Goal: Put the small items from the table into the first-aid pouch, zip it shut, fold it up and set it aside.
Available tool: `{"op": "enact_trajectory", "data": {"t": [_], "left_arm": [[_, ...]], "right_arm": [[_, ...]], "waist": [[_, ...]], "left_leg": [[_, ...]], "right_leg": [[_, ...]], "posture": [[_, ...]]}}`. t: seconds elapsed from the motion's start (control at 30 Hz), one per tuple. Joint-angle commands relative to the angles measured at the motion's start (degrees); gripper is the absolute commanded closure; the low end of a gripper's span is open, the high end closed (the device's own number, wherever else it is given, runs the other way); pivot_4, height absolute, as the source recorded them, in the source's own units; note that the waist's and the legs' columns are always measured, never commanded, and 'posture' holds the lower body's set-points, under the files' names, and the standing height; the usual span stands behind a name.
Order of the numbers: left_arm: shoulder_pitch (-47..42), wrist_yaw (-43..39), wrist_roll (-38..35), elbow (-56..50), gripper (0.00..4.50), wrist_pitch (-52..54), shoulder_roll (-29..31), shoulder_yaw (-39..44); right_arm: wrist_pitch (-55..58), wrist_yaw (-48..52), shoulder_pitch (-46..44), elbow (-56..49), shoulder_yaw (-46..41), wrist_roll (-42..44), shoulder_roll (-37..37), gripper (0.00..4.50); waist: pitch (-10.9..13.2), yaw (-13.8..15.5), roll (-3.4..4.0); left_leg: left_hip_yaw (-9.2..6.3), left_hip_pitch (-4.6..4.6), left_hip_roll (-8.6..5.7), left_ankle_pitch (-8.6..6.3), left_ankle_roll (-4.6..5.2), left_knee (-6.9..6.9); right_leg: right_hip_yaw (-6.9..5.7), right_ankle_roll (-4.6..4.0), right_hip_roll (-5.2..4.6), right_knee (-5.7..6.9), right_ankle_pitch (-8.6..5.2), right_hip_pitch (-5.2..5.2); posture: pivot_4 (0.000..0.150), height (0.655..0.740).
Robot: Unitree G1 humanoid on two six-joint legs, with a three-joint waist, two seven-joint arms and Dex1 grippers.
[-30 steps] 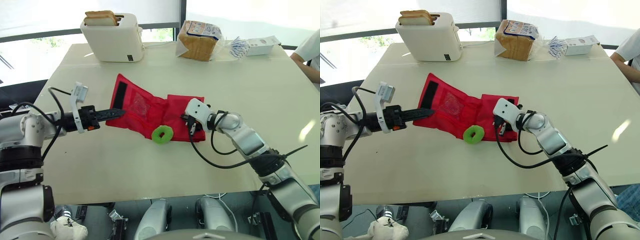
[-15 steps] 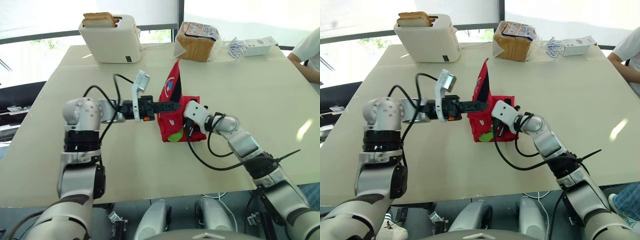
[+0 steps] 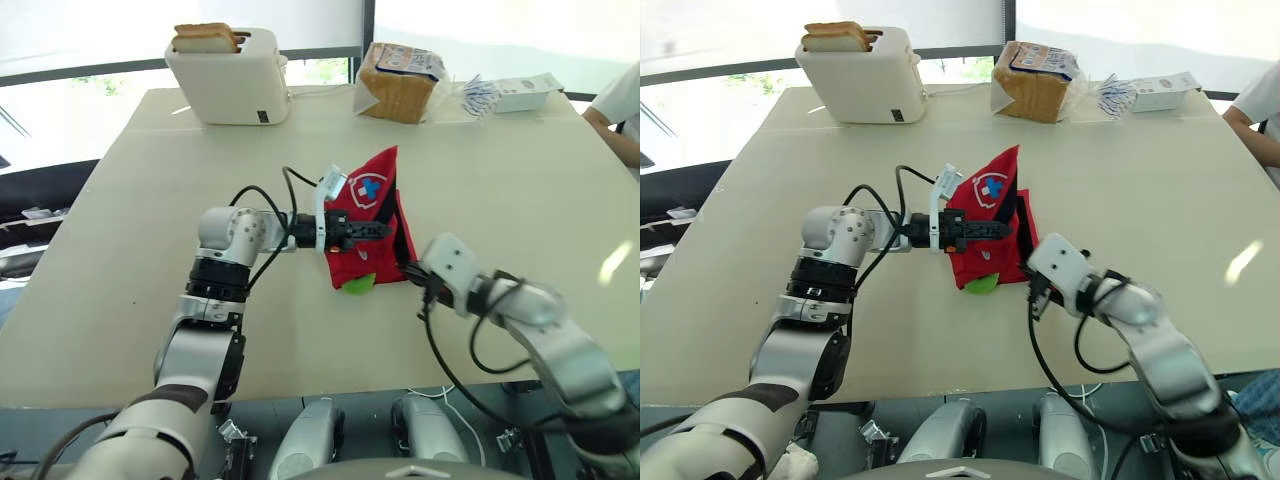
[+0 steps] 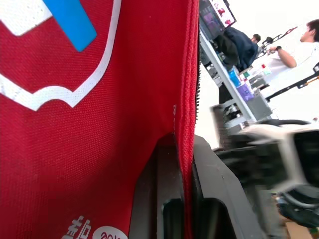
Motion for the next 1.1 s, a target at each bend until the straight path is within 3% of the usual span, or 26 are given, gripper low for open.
{"op": "enact_trajectory", "data": {"t": [0.03, 0.2, 0.23, 0.3, 0.4, 0.47, 0.53, 0.7, 0.9, 1.0, 1.1], "left_arm": [[1.0, 0.1, 0.3, -1.6, 3.42, 0.7, -0.9, -1.1], [2.3, -2.0, 1.4, -3.7, 1.15, -1.5, 0.0, -3.1], [2.4, -2.7, 2.0, -4.5, 1.03, -3.3, 0.2, -3.5], [3.0, -5.5, 3.1, -6.7, 0.03, -7.9, 0.9, -4.8], [4.2, -9.6, 1.5, -9.9, 0.0, -10.8, 1.8, -3.8], [4.4, -12.3, -0.6, -11.4, 0.0, -11.4, 2.9, -1.5], [3.2, -12.7, -3.3, -10.2, 0.0, -11.0, 3.2, 2.8], [0.1, -6.3, 0.8, -4.3, 0.0, -19.0, 0.4, 6.4], [-0.7, -2.4, 26.1, 6.3, 0.0, -49.2, -1.3, -9.6], [-2.9, -0.3, 26.9, 12.0, 0.0, -50.9, -5.4, -8.8], [-3.8, -3.8, 31.2, 14.7, 0.0, -54.0, -6.6, -13.0]], "right_arm": [[4.6, -0.2, 3.3, -9.0, -8.5, 3.9, -1.5, 4.5], [5.0, 2.1, 6.9, -12.9, -18.0, 10.6, -2.3, 4.5], [5.4, 2.9, 6.4, -12.9, -21.0, 13.4, -1.8, 4.5], [6.2, 4.4, 5.1, -12.5, -26.7, 19.7, -1.1, 4.5], [5.9, 5.0, 3.0, -10.4, -30.2, 24.8, -2.1, 3.69], [4.8, 4.1, 0.8, -8.4, -30.1, 25.8, -2.8, 2.75], [3.7, 3.5, -1.0, -6.6, -29.8, 26.7, -3.0, 2.31], [0.8, 3.5, -2.3, -4.4, -30.2, 29.7, -4.1, 2.31], [-1.1, 2.5, -1.4, -3.7, -31.3, 32.6, -6.9, 2.31], [-1.3, 1.3, -0.5, -4.0, -31.0, 33.5, -7.7, 2.31], [-0.6, -1.0, 0.6, -5.5, -30.5, 34.5, -8.1, 2.31]], "waist": [[0.0, 0.1, -0.01], [0.0, 0.1, -0.01], [0.0, 0.1, -0.01], [0.0, 0.1, -0.02], [0.0, 0.1, -0.01], [0.0, 0.2, -0.01], [0.0, 0.1, -0.02], [0.0, 0.8, -0.01], [0.0, 1.4, -0.02], [0.1, 1.3, -0.04], [0.1, 1.3, -0.04]], "left_leg": [[0.01, 0.03, 0.0, 0.0, 0.0, 0.01], [0.01, 0.04, 0.01, 0.0, 0.0, 0.05], [0.02, 0.04, 0.01, 0.0, 0.01, 0.05], [0.03, 0.04, 0.02, 0.0, 0.01, 0.05], [0.03, 0.08, 0.04, 0.0, 0.01, 0.05], [0.02, 0.07, 0.05, 0.0, 0.01, 0.04], [0.03, 0.05, 0.04, 0.0, 0.01, 0.04], [0.01, 0.04, 0.05, 0.0, 0.02, 0.06], [0.04, 0.04, -0.03, 0.0, 0.02, 0.17], [0.02, -0.02, -0.01, -0.01, 0.03, 0.17], [0.02, -0.06, -0.01, -0.01, 0.04, 0.2]], "right_leg": [[0.01, 0.0, 0.0, 0.0, 0.0, 0.04], [0.0, 0.0, 0.01, 0.02, 0.0, 0.05], [0.0, 0.0, 0.01, 0.02, 0.0, 0.05], [0.02, 0.0, 0.01, 0.01, 0.0, 0.05], [0.02, 0.0, 0.01, 0.01, 0.0, 0.08], [0.0, 0.0, 0.01, 0.0, 0.0, 0.08], [0.01, 0.0, 0.0, -0.01, 0.0, 0.08], [-0.05, 0.0, 0.01, -0.01, 0.0, 0.08], [-0.04, 0.01, -0.06, -0.03, 0.01, 0.17], [-0.05, 0.01, -0.06, -0.03, 0.01, 0.12], [-0.08, 0.01, -0.06, -0.01, 0.01, 0.11]], "posture": [[0.15, 0.74], [0.15, 0.74], [0.15, 0.74], [0.15, 0.74], [0.15, 0.74], [0.15, 0.74], [0.15, 0.74], [0.15, 0.74], [0.15, 0.74], [0.15, 0.74], [0.15, 0.74]]}}
